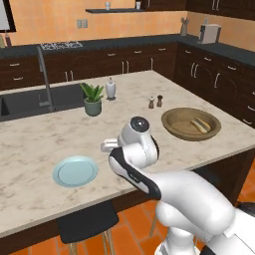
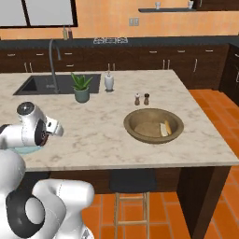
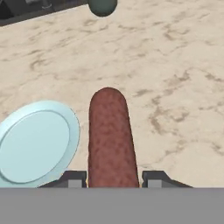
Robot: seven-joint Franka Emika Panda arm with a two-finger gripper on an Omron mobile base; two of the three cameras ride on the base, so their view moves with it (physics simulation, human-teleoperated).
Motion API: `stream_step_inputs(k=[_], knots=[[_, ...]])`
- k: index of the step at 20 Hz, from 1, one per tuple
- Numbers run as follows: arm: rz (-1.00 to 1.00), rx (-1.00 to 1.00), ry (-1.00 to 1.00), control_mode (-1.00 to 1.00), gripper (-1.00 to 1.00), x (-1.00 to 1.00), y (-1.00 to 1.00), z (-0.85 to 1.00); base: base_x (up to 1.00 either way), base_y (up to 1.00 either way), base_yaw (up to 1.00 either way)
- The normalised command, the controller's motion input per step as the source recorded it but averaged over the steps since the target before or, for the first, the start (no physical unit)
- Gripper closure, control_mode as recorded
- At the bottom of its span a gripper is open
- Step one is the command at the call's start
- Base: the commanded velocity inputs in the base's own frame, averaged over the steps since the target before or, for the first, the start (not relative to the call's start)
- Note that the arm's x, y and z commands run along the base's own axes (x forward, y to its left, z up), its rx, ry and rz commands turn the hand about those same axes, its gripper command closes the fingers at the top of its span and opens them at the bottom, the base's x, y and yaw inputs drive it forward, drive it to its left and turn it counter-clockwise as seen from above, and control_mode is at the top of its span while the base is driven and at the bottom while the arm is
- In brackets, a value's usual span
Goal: Place one bun and one sausage from the bowl on each plate.
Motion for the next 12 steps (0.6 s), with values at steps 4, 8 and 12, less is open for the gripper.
stream_step_inputs(k=[4,8,12], knots=[[-0.09,0.0,0.04,-1.0,1.0,0.31,1.0,0.04,0.0,0.0,0.0],[-0.01,-0.01,0.31,-1.0,1.0,0.25,1.0,0.1,0.0,0.0,0.0],[0.06,-0.02,0.05,-1.0,1.0,0.01,0.82,-0.19,0.0,0.0,0.0]])
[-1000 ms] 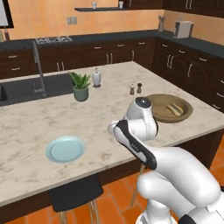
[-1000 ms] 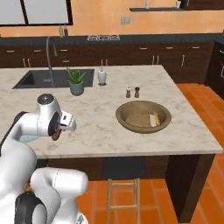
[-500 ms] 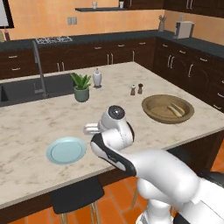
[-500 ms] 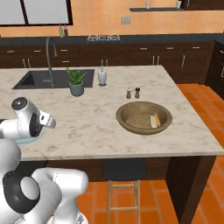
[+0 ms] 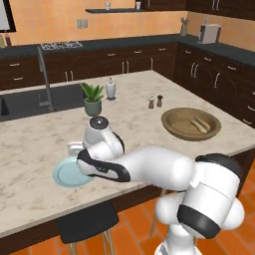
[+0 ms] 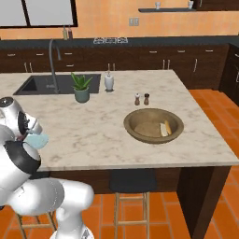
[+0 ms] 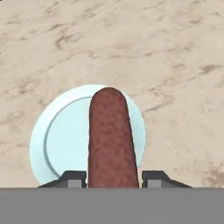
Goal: Place one bun and one sausage from the bowl on each plate.
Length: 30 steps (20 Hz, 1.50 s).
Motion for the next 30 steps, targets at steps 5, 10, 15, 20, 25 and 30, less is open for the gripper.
stream_step_inputs(k=[5,10,15,20,25,30], knots=[[0.0,-0.04,0.01,-1.0,1.0,0.25,0.75,-0.53,0.0,0.0,0.0],[0.0,-0.02,0.01,-1.0,-1.0,0.49,0.37,-0.51,0.0,0.0,0.0],[0.0,-0.05,0.0,-1.0,-1.0,0.02,0.0,-0.33,0.0,0.0,0.0],[-0.04,0.0,0.0,-1.0,-1.0,-0.11,-0.16,0.58,0.0,0.0,0.0],[0.01,0.0,0.02,-1.0,-1.0,-0.69,-0.96,0.57,0.0,0.0,0.0],[0.06,0.0,0.0,-1.0,-1.0,-0.27,-1.0,0.38,0.0,0.0,0.0]])
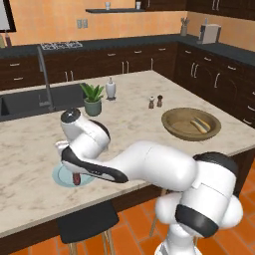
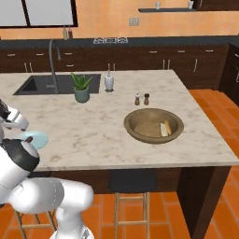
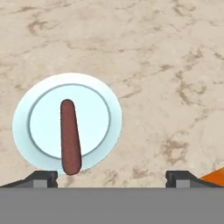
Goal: Place one bun and one sausage from the bowl on each plate.
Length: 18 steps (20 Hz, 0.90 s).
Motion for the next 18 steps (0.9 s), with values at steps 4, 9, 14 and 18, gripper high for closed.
stream_step_inputs(k=[4,9,14,18], knots=[[0.09,0.0,0.0,-1.0,-1.0,-0.3,-1.0,0.24,0.0,0.0,0.0],[0.09,0.0,-0.05,-1.0,-1.0,-0.41,-1.0,0.01,0.0,0.0,0.0],[0.15,0.02,-0.18,-1.0,-1.0,-0.07,-1.0,0.0,0.0,0.0,0.0],[0.19,0.06,-0.41,-1.0,-1.0,-0.23,-1.0,0.0,0.0,0.0,0.0]])
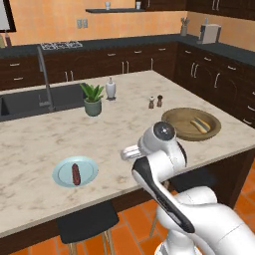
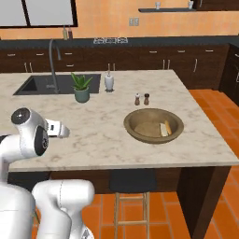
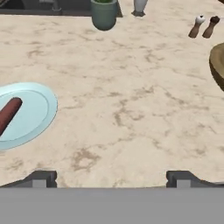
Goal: Place one bun and one sausage from the bowl on each plate.
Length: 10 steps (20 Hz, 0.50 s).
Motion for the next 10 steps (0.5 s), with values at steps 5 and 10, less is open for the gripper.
stream_step_inputs(k=[5,10], knots=[[0.03,0.01,-0.07,1.0,-1.0,-0.05,-0.2,0.01,-0.22,-0.8,0.07],[0.0,0.0,0.0,1.0,-1.0,0.0,0.0,0.0,-0.02,-1.0,0.01]])
